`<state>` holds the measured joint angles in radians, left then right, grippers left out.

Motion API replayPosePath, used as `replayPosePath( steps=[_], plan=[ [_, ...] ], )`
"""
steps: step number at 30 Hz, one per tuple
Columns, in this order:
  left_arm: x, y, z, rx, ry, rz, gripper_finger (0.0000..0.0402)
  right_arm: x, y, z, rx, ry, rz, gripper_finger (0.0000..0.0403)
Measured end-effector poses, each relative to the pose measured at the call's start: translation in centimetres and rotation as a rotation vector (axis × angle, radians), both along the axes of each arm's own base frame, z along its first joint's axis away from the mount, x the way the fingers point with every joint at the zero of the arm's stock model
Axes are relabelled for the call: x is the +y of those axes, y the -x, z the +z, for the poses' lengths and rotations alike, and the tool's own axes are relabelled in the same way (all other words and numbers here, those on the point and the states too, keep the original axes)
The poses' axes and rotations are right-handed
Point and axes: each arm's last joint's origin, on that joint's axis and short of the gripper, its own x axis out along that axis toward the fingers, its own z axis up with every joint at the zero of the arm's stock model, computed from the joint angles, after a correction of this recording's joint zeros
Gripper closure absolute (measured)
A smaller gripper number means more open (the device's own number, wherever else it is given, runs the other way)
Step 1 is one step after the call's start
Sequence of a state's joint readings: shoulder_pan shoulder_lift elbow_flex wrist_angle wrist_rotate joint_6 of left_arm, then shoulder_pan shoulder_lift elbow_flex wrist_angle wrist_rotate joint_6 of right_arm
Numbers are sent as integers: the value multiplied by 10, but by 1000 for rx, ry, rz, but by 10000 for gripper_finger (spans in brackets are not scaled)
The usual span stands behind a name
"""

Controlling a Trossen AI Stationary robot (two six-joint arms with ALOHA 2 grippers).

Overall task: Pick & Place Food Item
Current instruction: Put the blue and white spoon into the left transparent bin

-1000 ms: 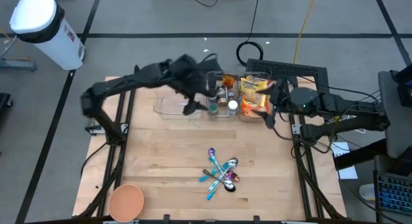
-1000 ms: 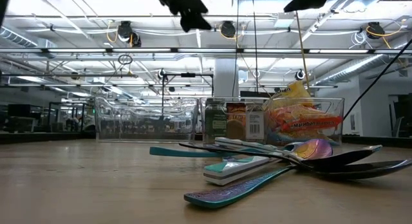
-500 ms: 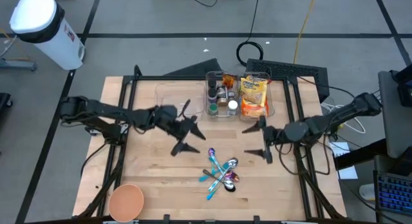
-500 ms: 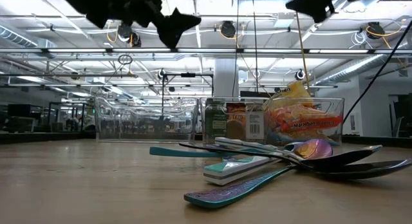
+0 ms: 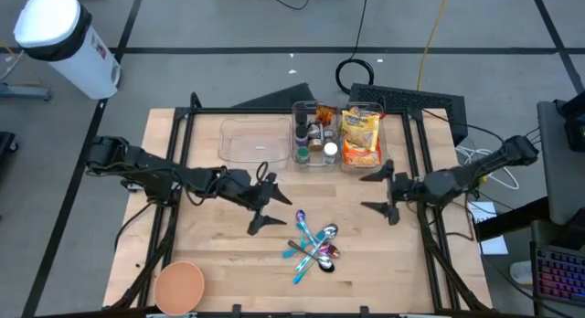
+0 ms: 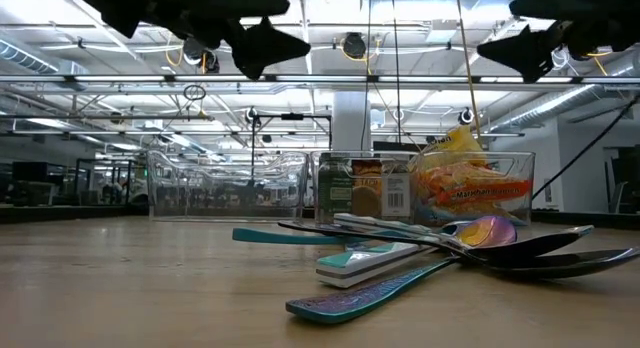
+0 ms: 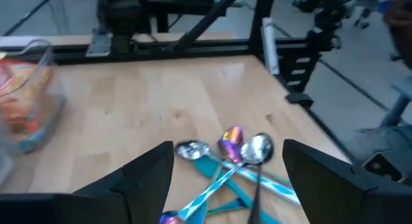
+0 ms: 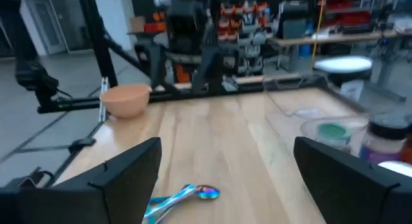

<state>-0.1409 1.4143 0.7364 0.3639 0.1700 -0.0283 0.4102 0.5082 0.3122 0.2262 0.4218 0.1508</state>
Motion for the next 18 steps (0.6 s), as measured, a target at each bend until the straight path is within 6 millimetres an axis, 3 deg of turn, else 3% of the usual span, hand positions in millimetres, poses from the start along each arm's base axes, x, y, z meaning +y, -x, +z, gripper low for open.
replayPosePath(
  steps=[6,10,18],
  plan=[
    [3,-1,-1,10,0,108,104,-12,28,8,-63,-62,3,61],
    [5,-2,-3,14,-15,159,97,-17,40,1,-11,29,5,58],
    [5,-3,0,-30,-51,166,104,-20,41,-20,-39,135,-12,61]
  ],
)
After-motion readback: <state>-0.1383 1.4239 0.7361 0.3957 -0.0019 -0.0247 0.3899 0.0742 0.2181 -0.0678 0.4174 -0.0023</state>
